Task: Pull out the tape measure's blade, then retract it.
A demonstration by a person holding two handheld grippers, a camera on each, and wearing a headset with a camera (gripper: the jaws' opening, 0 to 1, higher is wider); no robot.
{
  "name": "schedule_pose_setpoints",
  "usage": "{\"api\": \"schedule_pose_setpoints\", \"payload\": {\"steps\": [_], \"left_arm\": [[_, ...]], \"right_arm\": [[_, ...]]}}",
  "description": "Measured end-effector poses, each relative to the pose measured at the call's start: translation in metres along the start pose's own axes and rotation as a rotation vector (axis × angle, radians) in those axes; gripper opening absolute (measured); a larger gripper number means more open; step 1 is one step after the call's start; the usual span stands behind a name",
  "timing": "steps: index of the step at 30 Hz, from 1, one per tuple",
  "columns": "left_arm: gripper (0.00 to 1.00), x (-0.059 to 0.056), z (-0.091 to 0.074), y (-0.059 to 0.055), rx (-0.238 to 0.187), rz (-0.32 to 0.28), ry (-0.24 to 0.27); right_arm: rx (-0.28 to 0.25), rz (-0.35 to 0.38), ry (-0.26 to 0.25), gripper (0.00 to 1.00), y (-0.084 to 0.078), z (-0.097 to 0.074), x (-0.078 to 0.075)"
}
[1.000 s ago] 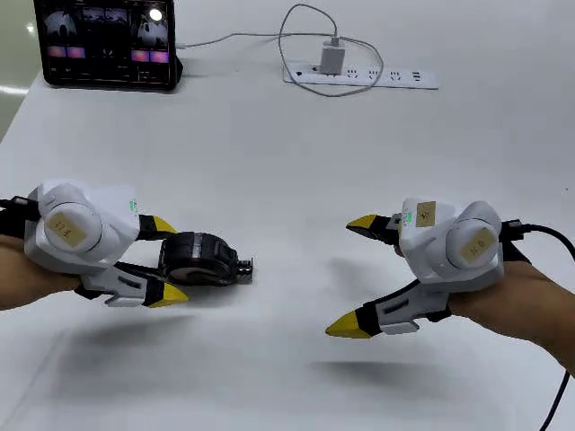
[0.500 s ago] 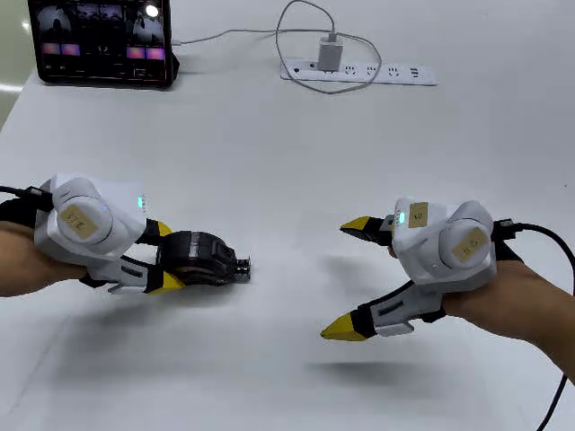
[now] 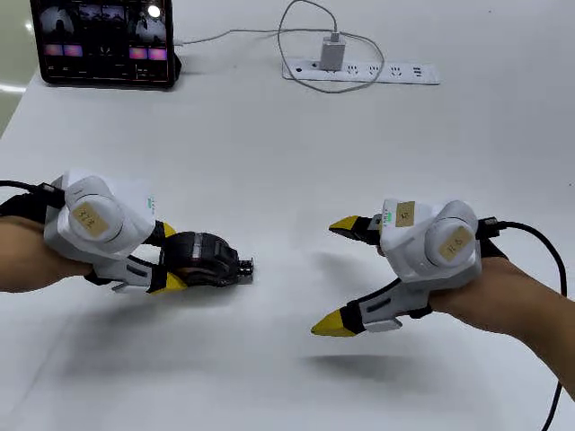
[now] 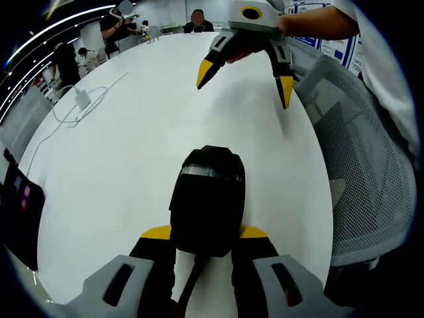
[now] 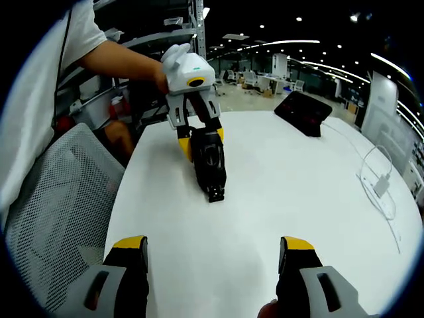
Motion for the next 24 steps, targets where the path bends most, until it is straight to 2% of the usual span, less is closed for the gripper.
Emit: {"api": "schedule_pose_setpoints", "payload": {"steps": [7,12,24], "left_arm": [[0.27,0.0,0.0,0.0,0.009,-0.001,0.006],[0.27,-0.001,0.0,0.0,0.01,-0.003,0.007],[0.27,0.0,0.001,0.0,0.012,-0.011,0.002]], "right_arm": [[-0.032,-0.004,0.011,0.73,0.006,0.015,-0.008],[-0.054,-0.021,0.011,0.62,0.011,0.025,-0.012],[-0.043,-0.052,0.04,0.51,0.014,0.048,-0.016]]}}
Point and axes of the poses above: the centre of the closed fingertips' face, and the gripper's own axes: z roughly forward along the fingers, x roughly to its left, y roughly out of its top, the point moved 9 cm from there along -z, roughly backward along the fingers, and after that the axes turned 1 degree about x, right-handed, at the moved point
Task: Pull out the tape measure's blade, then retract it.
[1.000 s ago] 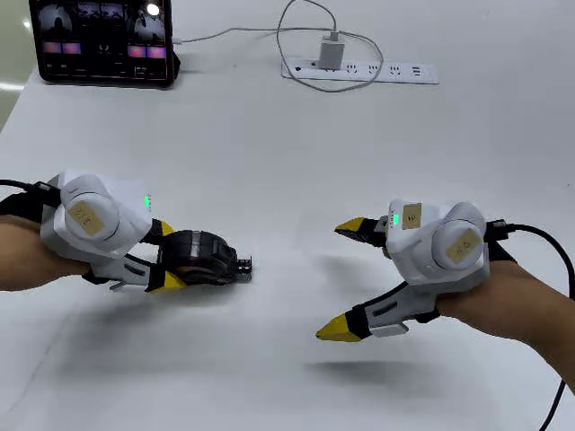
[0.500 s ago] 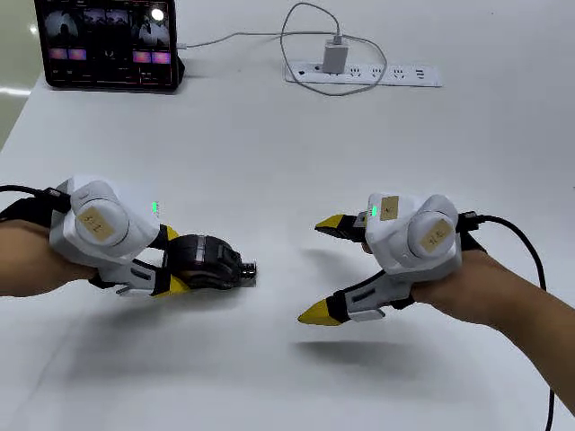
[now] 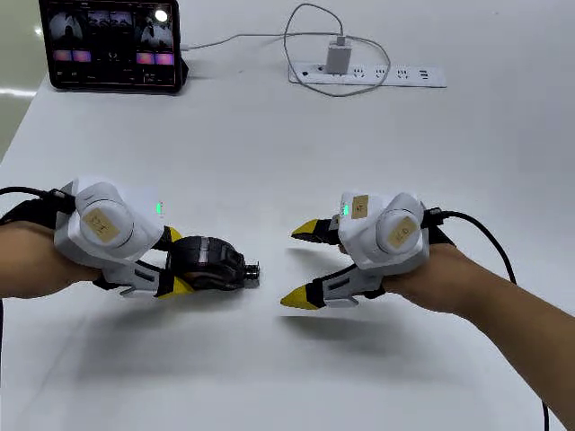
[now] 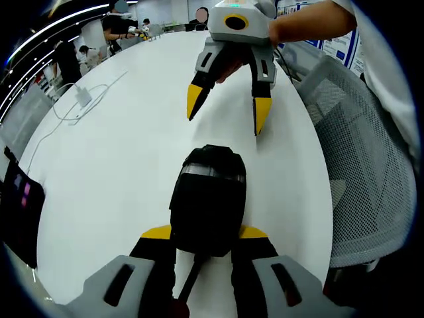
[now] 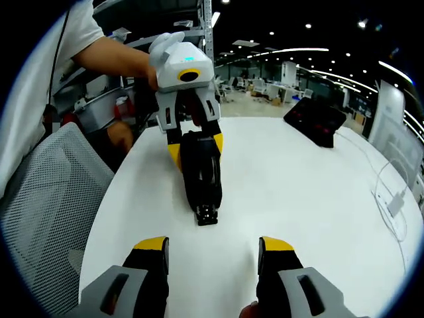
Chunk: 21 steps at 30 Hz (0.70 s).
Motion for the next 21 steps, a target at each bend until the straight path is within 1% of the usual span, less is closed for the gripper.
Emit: {"api": "schedule_pose_setpoints", "payload": {"steps": [7,11,14,19,21], "left_arm": [[0.27,0.0,0.0,0.0,-0.004,-0.006,-0.001],[0.27,0.0,0.0,0.0,0.002,-0.011,-0.002],[0.27,0.0,0.0,0.0,0.002,-0.019,-0.002],[0.27,0.0,0.001,0.0,0.004,-0.016,0.002],[0.27,0.0,0.001,0.0,0.005,-0.015,0.004]], "right_arm": [[-0.002,0.001,0.009,0.47,0.003,0.01,-0.002],[-0.005,0.005,0.014,0.44,0.004,0.015,-0.002],[-0.019,0.011,0.015,0.43,0.006,0.017,-0.003],[-0.02,-0.007,0.023,0.38,0.008,0.024,-0.001],[-0.02,-0.008,0.028,0.37,0.008,0.027,0.0]]}}
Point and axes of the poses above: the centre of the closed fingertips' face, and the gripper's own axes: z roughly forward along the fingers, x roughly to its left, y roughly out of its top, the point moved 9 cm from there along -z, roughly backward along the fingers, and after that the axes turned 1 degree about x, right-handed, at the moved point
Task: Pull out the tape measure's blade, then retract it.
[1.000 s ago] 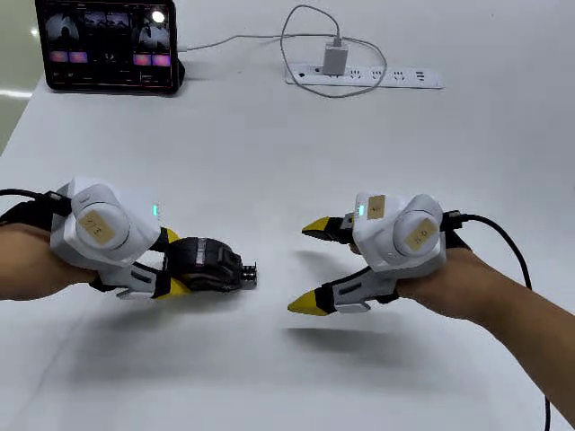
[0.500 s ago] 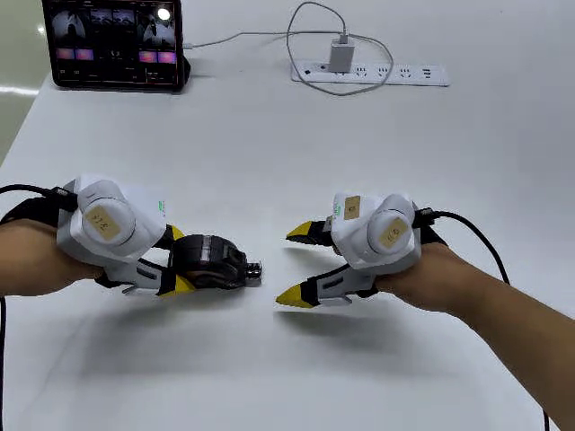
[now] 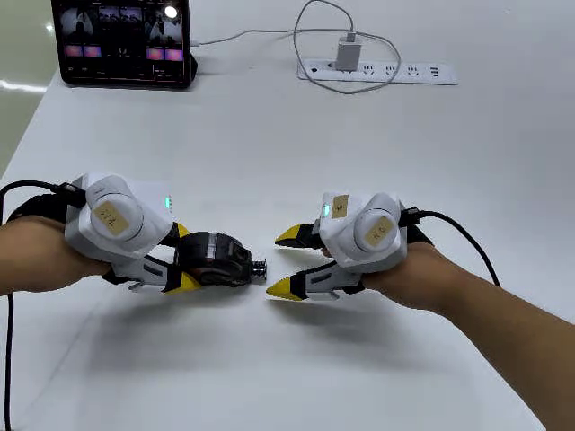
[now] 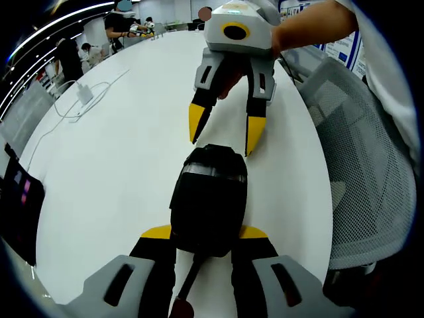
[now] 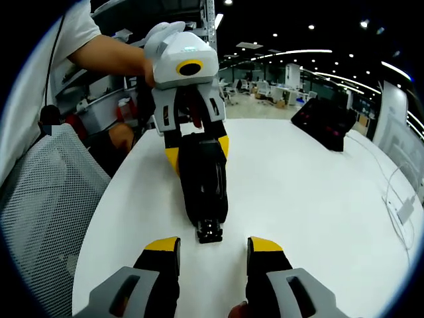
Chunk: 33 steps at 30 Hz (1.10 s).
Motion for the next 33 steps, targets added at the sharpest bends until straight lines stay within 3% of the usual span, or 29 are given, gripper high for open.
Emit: {"api": "schedule_pose_setpoints", "payload": {"steps": [8,10,13,19,33], "left_arm": [[0.27,0.0,0.0,0.0,0.001,0.002,0.0],[0.27,0.0,0.0,0.0,0.001,0.004,0.0],[0.27,0.0,0.0,0.001,0.004,0.007,0.002],[0.27,0.0,0.0,0.0,0.0,0.004,0.003],[0.27,0.001,0.0,-0.001,-0.003,0.005,0.003]], "right_arm": [[-0.004,-0.015,0.024,0.31,0.003,0.009,0.001],[0.031,-0.038,0.022,0.28,0.001,0.011,0.0],[0.013,-0.012,0.034,0.27,0.002,0.014,0.0],[0.016,-0.042,0.038,0.19,0.002,0.016,0.002],[0.001,-0.04,0.036,0.13,0.004,0.021,0.0]]}}
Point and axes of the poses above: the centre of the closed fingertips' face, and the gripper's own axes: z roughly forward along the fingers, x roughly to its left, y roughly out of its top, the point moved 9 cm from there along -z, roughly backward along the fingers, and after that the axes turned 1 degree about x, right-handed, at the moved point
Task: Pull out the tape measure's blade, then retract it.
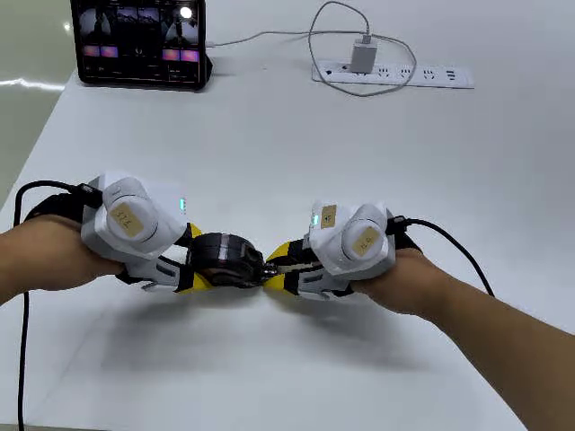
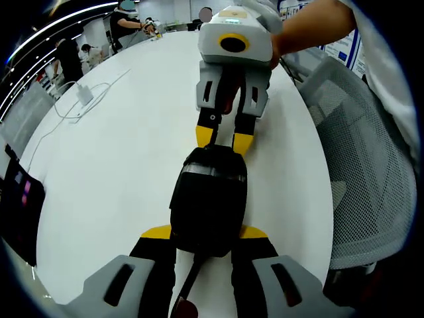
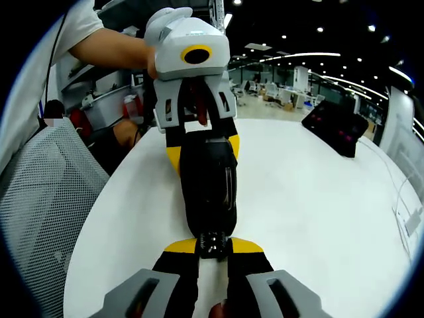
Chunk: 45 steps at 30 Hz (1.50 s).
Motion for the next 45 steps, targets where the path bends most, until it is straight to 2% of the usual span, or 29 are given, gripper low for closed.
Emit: {"api": "schedule_pose_setpoints", "payload": {"steps": [10,18,23,45], "left_arm": [[0.26,0.0,0.0,-0.001,0.009,0.004,-0.007],[0.26,0.002,0.0,0.0,0.006,-0.006,-0.014],[0.26,0.0,0.0,0.0,0.006,0.001,-0.013],[0.26,0.0,-0.001,0.0,0.006,-0.004,-0.012]], "right_arm": [[0.024,-0.005,0.022,0.11,0.002,-0.002,-0.001],[0.021,0.01,0.012,0.1,-0.003,-0.006,-0.003],[0.028,-0.011,0.013,0.1,-0.001,-0.005,0.0],[0.053,-0.001,-0.007,0.1,-0.021,-0.034,0.001]]}}
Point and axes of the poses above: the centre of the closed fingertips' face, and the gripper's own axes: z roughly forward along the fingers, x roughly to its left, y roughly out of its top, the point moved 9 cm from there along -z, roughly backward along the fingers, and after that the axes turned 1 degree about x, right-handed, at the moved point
